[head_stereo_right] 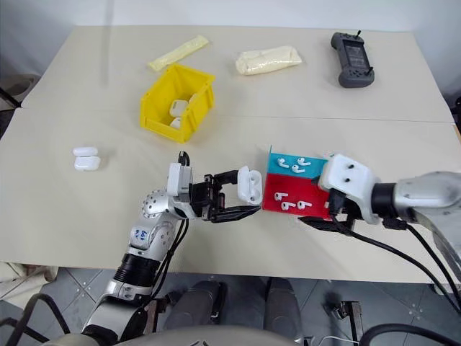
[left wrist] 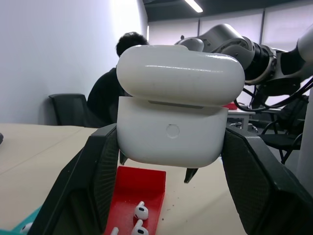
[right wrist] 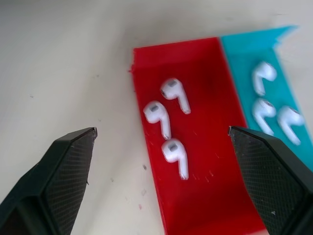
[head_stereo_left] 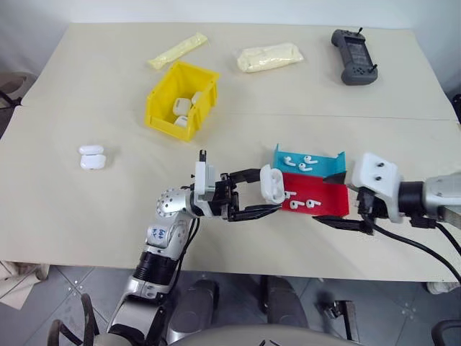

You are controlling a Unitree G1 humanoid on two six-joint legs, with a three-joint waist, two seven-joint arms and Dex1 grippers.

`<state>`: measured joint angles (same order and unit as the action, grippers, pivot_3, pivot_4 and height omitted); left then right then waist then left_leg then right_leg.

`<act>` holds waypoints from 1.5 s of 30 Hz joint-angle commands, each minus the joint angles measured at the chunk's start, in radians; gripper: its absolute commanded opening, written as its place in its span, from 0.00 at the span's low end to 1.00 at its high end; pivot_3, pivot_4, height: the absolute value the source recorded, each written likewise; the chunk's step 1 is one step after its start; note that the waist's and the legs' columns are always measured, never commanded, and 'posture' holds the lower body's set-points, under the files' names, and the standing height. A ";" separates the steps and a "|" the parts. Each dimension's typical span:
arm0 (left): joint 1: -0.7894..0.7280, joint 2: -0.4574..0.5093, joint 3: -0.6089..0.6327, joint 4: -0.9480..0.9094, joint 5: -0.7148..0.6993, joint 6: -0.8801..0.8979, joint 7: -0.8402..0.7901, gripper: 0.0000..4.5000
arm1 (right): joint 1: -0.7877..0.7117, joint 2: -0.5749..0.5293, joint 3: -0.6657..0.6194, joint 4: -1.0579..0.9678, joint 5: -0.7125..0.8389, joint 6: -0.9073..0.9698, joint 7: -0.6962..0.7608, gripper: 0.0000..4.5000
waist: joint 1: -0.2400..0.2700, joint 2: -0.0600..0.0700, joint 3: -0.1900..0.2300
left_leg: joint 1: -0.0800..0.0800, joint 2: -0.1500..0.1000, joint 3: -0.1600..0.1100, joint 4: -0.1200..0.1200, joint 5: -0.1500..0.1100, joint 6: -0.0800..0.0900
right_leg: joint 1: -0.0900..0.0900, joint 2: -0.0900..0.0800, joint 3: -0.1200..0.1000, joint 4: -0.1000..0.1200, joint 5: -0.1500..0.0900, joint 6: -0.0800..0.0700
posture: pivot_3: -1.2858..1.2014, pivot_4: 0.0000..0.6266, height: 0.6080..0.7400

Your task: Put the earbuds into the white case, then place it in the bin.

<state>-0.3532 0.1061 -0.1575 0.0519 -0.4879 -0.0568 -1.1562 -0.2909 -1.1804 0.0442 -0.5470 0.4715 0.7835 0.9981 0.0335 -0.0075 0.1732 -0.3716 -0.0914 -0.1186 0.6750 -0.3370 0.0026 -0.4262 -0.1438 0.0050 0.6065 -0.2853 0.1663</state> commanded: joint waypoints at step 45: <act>0.031 0.038 -0.016 -0.132 -0.014 0.052 0.093 0.62 | -0.303 0.137 0.385 0.263 -0.522 -0.187 0.264 0.41 | -0.007 0.000 0.000 | 0.000 0.000 0.001 0.000 0.000 0.000 | -0.001 0.000 0.001 0.001 0.000 0.000 | 0.52 0.24 1.00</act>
<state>-0.3207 0.1415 -0.1752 -0.0321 -0.4879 0.0013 -1.0644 -0.5933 -1.0468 0.4290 -0.2861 -0.0260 0.6057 1.2588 0.0266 -0.0073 0.1731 -0.3717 -0.0917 -0.1178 0.6755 -0.3371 0.0027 -0.4276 -0.1442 0.0055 0.6075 -0.2851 0.1667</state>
